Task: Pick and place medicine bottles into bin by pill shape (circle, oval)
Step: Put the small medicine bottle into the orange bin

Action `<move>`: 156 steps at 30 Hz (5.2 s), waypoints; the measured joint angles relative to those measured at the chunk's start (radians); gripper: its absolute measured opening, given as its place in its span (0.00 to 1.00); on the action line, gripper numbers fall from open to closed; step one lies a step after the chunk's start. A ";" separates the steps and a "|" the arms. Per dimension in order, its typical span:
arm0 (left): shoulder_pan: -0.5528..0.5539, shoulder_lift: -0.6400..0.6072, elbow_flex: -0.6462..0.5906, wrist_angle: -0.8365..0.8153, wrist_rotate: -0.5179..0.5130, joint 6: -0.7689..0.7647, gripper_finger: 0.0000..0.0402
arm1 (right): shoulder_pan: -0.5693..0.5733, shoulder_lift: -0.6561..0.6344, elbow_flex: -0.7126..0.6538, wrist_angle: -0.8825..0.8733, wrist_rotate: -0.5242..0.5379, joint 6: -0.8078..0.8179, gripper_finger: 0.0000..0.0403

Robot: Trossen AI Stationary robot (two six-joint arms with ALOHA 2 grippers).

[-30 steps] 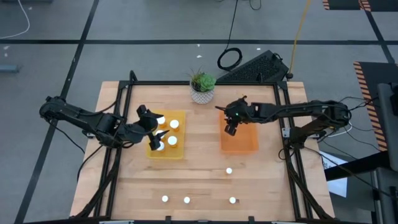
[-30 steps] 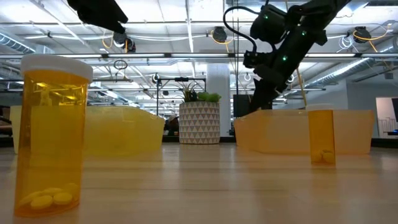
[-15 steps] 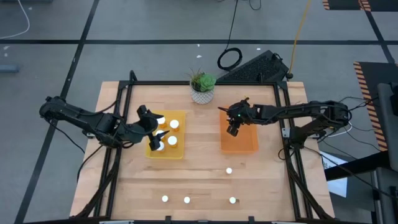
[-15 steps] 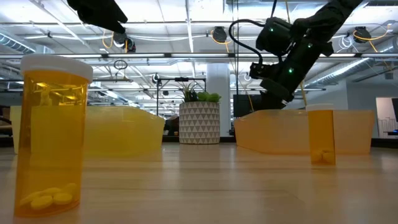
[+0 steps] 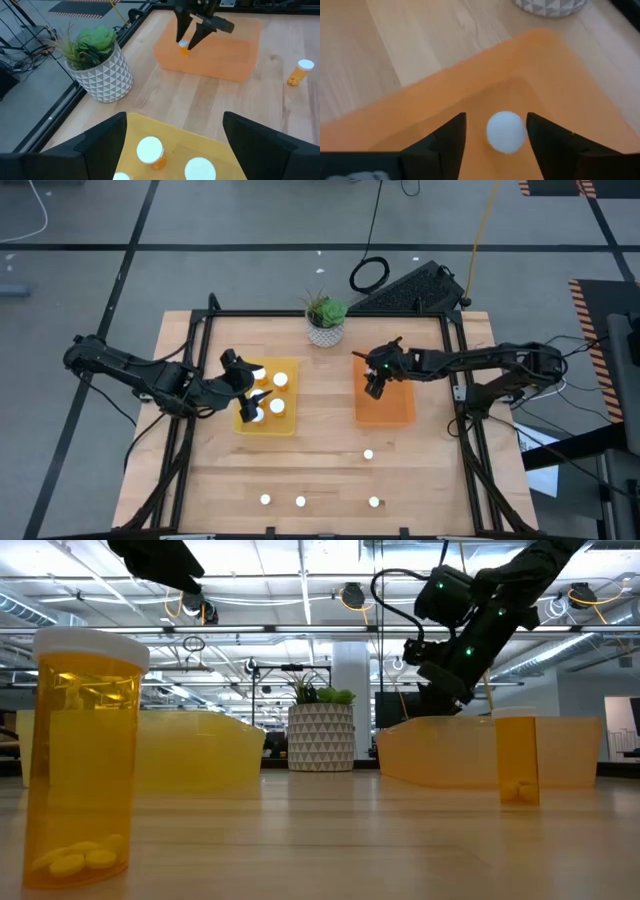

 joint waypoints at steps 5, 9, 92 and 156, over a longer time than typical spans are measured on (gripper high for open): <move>0.000 0.000 0.000 0.000 0.002 0.000 0.83 | 0.026 -0.077 0.000 -0.026 0.001 0.040 0.59; 0.000 0.000 0.000 0.000 0.003 0.000 0.83 | 0.072 -0.168 0.000 -0.093 0.002 0.084 0.62; 0.000 0.061 0.000 0.113 0.055 0.039 0.83 | 0.777 0.091 0.002 0.160 0.049 0.181 0.28; 0.000 0.060 0.000 0.130 0.071 0.103 0.83 | -0.115 -0.214 0.001 -0.216 0.003 0.018 0.29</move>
